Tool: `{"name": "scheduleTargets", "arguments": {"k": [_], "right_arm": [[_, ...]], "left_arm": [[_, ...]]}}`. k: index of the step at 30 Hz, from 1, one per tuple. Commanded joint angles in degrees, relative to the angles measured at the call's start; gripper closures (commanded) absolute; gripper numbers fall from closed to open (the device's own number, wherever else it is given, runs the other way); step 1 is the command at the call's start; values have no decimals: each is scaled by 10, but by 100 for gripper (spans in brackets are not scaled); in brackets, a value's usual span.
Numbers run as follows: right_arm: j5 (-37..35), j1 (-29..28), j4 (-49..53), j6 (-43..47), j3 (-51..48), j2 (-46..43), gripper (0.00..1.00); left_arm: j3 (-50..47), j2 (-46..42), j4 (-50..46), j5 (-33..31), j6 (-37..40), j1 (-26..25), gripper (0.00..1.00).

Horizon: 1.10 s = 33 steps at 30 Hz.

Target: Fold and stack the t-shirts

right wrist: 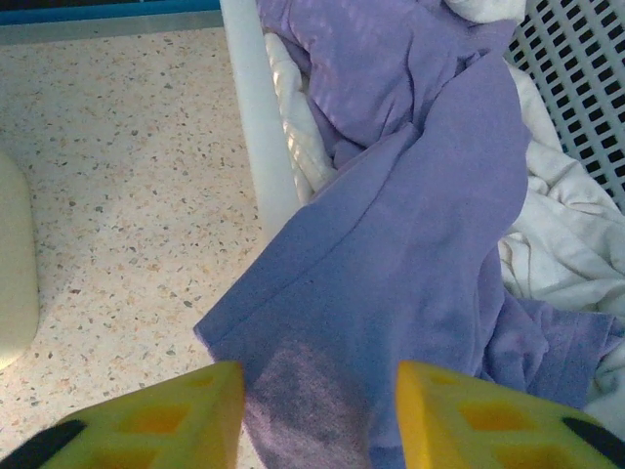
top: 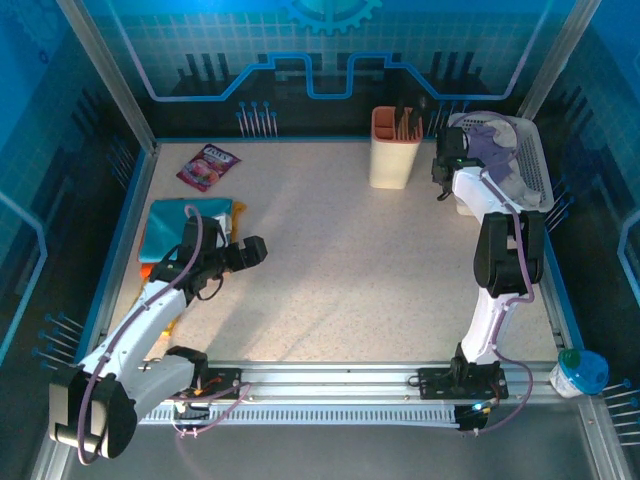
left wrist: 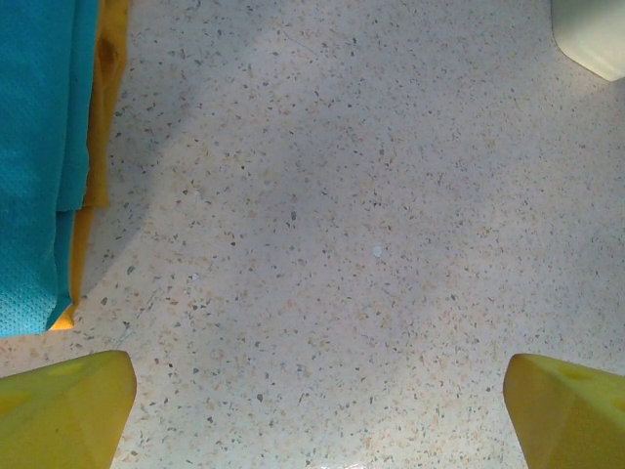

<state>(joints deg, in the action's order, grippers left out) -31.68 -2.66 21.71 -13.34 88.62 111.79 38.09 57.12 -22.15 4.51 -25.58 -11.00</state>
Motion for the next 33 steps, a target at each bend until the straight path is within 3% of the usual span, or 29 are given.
{"name": "scheduleTargets", "arguments": {"k": [1, 16, 25, 33], "right_arm": [[4, 5, 11, -13, 12, 9, 60], [26, 32, 10, -67, -16, -14, 99], [22, 35, -24, -92, -55, -81, 100], [4, 27, -86, -102, -141, -202, 100]], "left_arm": [[-5, 0, 4, 14, -2, -4, 2], [-7, -2, 5, 14, -5, -5, 2], [-9, -3, 5, 16, -8, -6, 2], [-9, -4, 10, 20, -16, -10, 2]]}}
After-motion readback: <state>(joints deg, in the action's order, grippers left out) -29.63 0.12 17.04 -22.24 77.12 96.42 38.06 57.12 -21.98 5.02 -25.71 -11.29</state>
